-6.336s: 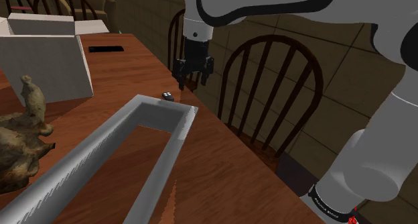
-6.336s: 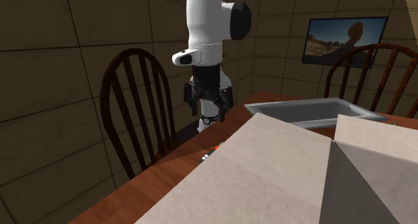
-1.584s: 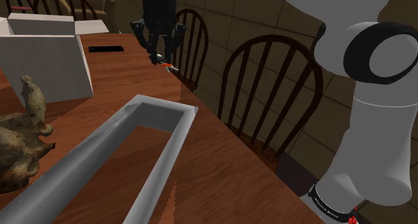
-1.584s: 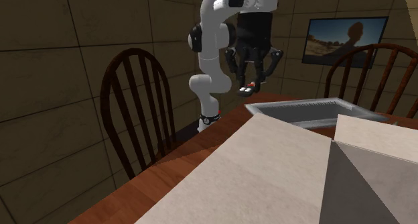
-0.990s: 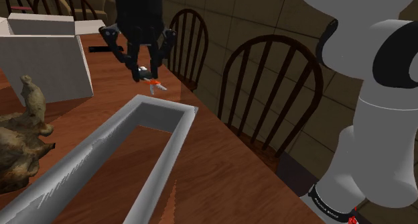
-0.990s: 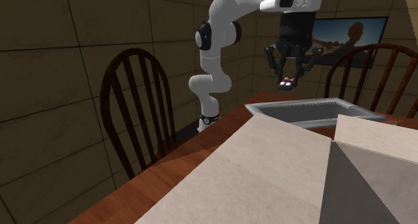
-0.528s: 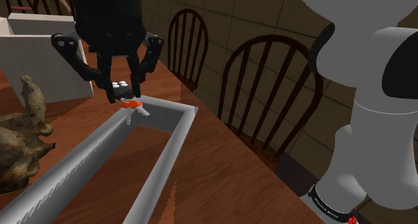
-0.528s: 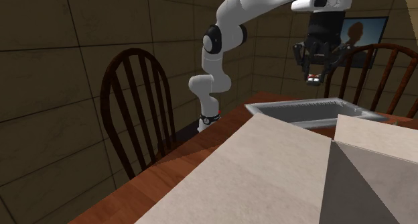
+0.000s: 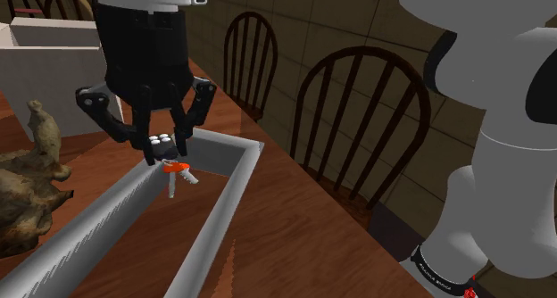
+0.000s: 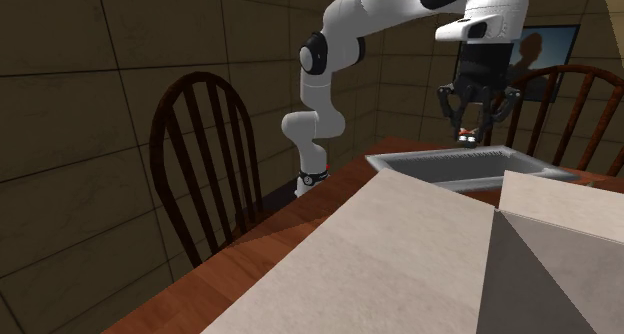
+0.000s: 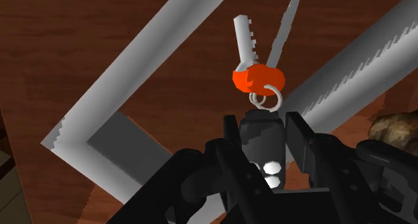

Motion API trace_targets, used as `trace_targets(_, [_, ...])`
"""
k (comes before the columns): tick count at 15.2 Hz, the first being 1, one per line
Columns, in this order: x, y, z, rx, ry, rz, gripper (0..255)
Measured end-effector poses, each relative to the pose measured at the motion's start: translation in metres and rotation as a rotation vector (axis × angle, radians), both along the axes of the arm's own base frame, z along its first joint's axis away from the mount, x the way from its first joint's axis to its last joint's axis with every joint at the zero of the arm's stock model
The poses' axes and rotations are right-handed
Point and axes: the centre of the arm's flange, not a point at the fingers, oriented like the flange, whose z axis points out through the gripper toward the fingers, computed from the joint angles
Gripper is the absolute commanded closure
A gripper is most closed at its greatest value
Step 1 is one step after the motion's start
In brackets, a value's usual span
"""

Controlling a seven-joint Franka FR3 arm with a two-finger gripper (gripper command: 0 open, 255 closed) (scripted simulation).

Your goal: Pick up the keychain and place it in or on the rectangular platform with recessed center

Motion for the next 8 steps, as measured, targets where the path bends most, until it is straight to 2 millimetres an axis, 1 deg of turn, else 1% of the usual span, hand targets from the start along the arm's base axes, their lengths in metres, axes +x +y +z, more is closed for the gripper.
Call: trace_targets(8, [0.0, 0.0, -0.042, 0.0, 0.0, 0.0, 255])
